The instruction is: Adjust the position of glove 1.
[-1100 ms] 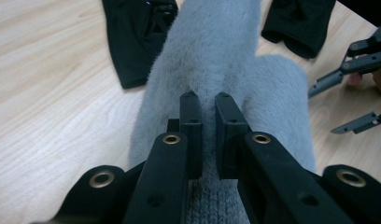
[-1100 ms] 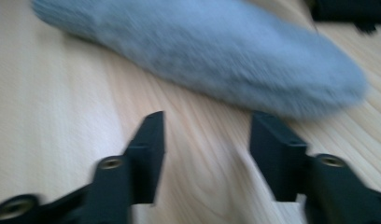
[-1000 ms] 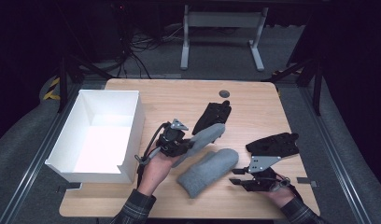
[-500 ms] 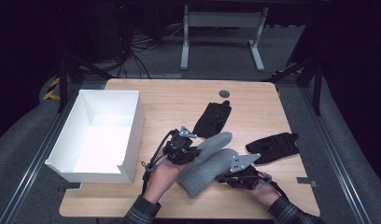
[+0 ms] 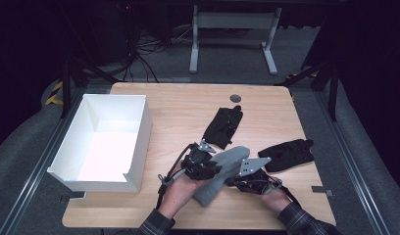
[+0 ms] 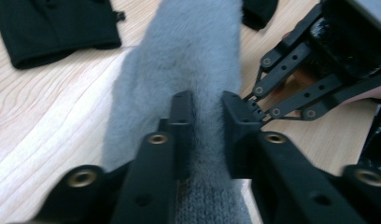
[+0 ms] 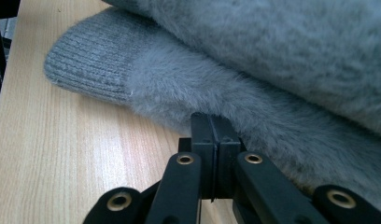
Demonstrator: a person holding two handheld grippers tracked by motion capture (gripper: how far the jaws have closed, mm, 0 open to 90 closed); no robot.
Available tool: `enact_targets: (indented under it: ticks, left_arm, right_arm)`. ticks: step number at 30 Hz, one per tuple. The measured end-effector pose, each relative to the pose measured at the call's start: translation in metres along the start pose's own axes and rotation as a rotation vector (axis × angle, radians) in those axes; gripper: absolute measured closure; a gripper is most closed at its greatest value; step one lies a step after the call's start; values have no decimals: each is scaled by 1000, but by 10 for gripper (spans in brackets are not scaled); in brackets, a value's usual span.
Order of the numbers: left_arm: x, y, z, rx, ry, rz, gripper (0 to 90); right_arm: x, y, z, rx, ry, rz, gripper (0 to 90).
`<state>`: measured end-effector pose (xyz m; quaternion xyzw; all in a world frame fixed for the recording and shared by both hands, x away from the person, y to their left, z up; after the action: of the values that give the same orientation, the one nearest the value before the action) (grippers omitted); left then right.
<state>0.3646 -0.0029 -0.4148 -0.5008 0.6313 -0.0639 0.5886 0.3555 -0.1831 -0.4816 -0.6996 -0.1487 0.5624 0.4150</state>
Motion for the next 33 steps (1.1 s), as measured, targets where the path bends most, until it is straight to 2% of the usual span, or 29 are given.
enact_targets:
  ticks: [1,4,7,9,10,12,14,17,21,24,28,30,33]
  left_arm:
    - [-2,-1,0,1,13,-22,684]
    - [-8,-3,1,17,16,-50,609]
    - [-17,-3,4,26,-8,-70,634]
    - [-25,0,10,23,-49,-69,718]
    - [-28,3,13,18,-68,-62,788]
    - [-33,10,22,6,-102,-40,859]
    - [-34,19,32,-22,-122,-31,893]
    - [-31,36,47,-66,-150,0,893]
    - [-26,52,61,-114,-165,33,893]
    - [-22,58,66,-128,-156,65,900]
    - [-18,66,68,-137,-152,99,900]
    - [-17,68,67,-144,-138,103,900]
    - [-17,69,66,-152,-115,106,900]
  right_arm:
    - [0,0,0,0,2,0,900]
    - [-3,1,-2,3,7,-3,900]
    - [-6,1,-2,10,10,-4,900]
    - [-11,2,-4,15,14,-2,900]
    - [-14,3,-5,20,18,-1,900]
    - [-21,3,-7,34,21,-16,900]
    - [-28,3,-9,52,20,-32,900]
    - [-33,-1,-6,63,3,-53,900]
    - [-27,-11,7,38,-44,-71,900]
    - [-18,-20,19,11,-78,-71,900]
    - [-3,-31,34,-22,-126,-61,900]
    - [7,-37,41,-45,-144,-50,900]
    - [14,-41,45,-58,-150,-50,900]
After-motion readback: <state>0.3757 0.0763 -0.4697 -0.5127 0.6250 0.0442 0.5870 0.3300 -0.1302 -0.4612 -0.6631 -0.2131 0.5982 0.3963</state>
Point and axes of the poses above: each handheld gripper's, and its own axes: x roughly forward along the jaws, y roughly out of its underside, z roughly to its left, the point moved 3 cm from there along x, roughly forward along the jaws, and after that the axes turned 5 degrees about y, right-handed, at the moved point
